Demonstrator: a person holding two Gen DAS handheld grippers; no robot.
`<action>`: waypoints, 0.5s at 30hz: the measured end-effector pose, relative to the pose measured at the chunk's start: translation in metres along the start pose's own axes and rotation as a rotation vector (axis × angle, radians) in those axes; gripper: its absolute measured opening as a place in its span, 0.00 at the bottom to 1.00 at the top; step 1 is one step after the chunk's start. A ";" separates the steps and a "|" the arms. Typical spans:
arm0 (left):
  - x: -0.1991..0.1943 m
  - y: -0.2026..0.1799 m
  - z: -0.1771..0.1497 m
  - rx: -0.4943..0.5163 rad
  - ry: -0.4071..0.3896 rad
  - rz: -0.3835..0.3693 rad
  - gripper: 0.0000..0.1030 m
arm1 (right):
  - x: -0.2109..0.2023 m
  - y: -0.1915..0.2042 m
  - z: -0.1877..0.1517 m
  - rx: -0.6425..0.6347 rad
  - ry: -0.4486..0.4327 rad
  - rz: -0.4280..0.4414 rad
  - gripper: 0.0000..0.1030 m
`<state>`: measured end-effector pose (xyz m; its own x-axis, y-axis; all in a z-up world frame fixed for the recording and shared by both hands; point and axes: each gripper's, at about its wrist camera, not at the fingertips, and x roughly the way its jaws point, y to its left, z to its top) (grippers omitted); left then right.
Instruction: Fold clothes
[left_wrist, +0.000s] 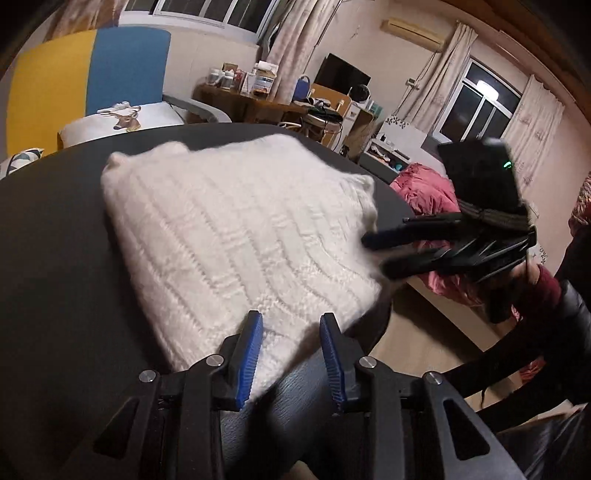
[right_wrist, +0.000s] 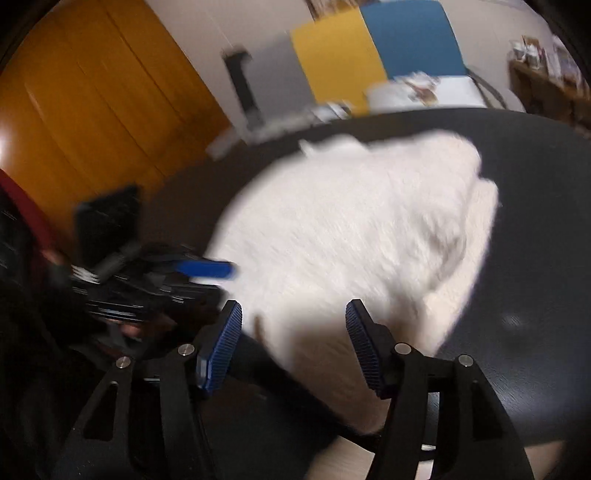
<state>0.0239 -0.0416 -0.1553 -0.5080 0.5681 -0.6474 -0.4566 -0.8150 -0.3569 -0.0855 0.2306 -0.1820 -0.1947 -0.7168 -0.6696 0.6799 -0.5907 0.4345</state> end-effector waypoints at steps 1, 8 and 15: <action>0.000 0.002 -0.001 -0.010 -0.009 -0.003 0.31 | 0.003 0.004 -0.001 -0.016 0.009 -0.033 0.60; -0.012 -0.013 0.006 0.020 -0.054 0.025 0.31 | 0.009 0.026 0.000 -0.060 0.031 -0.167 0.61; -0.026 0.010 0.042 -0.066 -0.165 0.016 0.33 | -0.027 0.027 0.034 0.031 -0.177 -0.044 0.65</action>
<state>0.0020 -0.0596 -0.1139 -0.6304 0.5616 -0.5360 -0.4012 -0.8268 -0.3943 -0.0862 0.2214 -0.1317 -0.3467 -0.7424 -0.5733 0.6465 -0.6320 0.4274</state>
